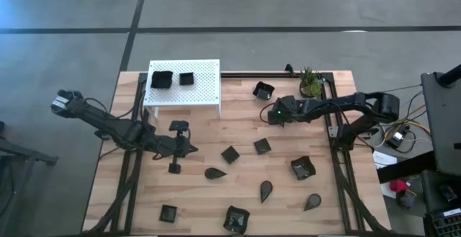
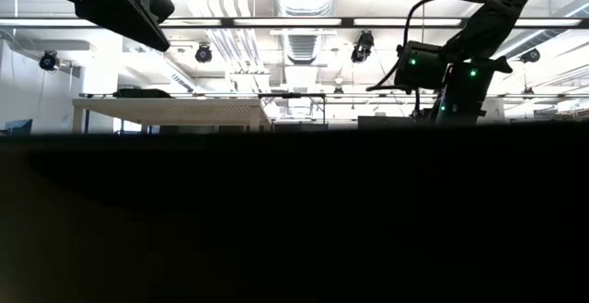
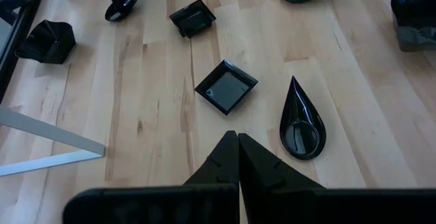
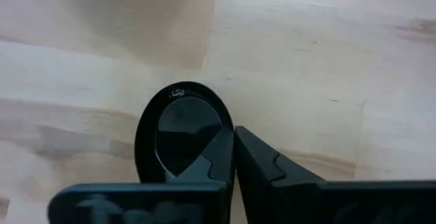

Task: Pick & Place Mini shaped plates
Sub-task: Put the drop shaped plate on the shelf

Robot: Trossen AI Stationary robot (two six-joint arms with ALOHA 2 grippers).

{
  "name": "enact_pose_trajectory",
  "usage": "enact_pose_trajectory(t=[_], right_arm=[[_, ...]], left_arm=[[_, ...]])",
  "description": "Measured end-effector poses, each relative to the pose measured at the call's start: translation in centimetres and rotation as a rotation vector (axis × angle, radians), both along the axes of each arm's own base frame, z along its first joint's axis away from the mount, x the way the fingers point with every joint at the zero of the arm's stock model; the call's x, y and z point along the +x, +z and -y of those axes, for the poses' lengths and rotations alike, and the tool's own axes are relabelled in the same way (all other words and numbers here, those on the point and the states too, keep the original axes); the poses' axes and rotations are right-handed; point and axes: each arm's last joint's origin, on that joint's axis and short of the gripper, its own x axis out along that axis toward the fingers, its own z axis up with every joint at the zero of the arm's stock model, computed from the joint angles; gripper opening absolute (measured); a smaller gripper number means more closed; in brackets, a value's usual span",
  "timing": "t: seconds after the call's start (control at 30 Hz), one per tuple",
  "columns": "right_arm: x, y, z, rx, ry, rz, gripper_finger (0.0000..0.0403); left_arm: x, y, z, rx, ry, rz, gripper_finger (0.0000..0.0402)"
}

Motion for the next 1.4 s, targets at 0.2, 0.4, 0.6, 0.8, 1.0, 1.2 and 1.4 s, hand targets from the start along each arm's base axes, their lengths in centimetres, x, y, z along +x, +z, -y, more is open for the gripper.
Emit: enact_pose_trajectory(t=[0.2, 0.4, 0.6, 0.8, 1.0, 1.2, 1.4], right_arm=[[-0.1, 1.7, -0.1, -0.035, 0.038, 0.057, 0.0009], [0.5, 4.9, -0.3, -0.120, 0.080, 0.156, 0.0008], [1.8, 8.2, -0.3, -0.199, 0.128, 0.242, 0.0008], [4.0, 10.6, 0.3, -0.236, 0.170, 0.279, 0.0008], [6.8, 13.8, 1.4, -0.266, 0.234, 0.325, 0.0008], [10.3, 15.8, 3.4, -0.265, 0.289, 0.348, 0.0008], [14.0, 16.4, 5.8, -0.225, 0.378, 0.368, 0.0008]], left_arm=[[0.0, 0.0, 0.0, -0.007, 0.006, 0.001, 0.0000], [0.0, 0.0, 0.0, -0.010, 0.007, 0.003, 0.0000], [0.0, 0.1, 0.0, -0.012, 0.007, 0.007, 0.0000], [0.0, 0.1, 0.0, -0.013, 0.007, 0.010, 0.0000], [0.0, 0.2, 0.0, -0.020, 0.012, 0.014, 0.0000], [-0.2, 0.4, -0.1, -0.035, 0.023, 0.027, 0.0000], [-0.5, 0.8, -0.2, -0.042, 0.025, 0.047, 0.0000]])
